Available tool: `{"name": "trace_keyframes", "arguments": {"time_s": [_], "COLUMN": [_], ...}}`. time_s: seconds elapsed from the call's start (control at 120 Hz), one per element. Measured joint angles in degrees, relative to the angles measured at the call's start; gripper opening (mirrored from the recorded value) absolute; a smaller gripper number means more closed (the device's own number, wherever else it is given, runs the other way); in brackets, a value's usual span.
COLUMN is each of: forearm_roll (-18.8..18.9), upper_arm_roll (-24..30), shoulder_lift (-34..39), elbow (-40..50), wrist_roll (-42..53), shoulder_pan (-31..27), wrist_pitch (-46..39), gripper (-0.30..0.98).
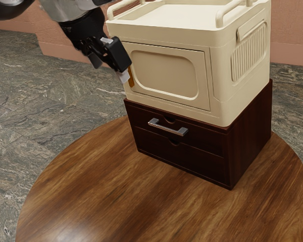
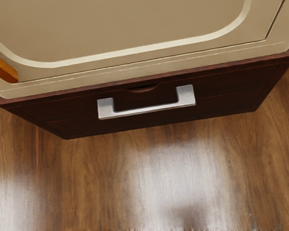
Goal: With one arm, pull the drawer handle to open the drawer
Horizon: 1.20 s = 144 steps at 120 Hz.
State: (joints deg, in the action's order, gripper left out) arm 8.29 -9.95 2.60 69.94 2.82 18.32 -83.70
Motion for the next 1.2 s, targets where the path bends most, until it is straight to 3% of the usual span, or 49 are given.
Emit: {"name": "trace_keyframes", "arguments": {"time_s": [0.233, 0.367, 0.492, 0.575, 0.717, 0.883, 1.2], "forearm_roll": [0.2, -3.0, -4.5, -2.3, 2.0, 3.6, 5.7], "upper_arm_roll": [1.1, 1.1, 4.5, 7.3, 10.2, 9.1, 7.9], "shoulder_lift": [0.6, 0.2, 1.7, 3.7, 6.8, 10.4, 12.4], "elbow": [0.0, 0.9, 4.8, 8.3, 15.5, 27.1, 36.4], "wrist_roll": [0.5, 0.9, 4.0, 7.1, 12.1, 17.9, 28.3], "shoulder_pan": [-3.3, -4.1, -10.9, -13.0, -11.0, -11.5, -11.5], "wrist_pitch": [1.5, 4.1, 3.0, 0.5, -4.7, -13.8, -26.5], "gripper": [0.69, 0.69, 0.69, 0.69, 0.69, 0.69, 0.69]}}
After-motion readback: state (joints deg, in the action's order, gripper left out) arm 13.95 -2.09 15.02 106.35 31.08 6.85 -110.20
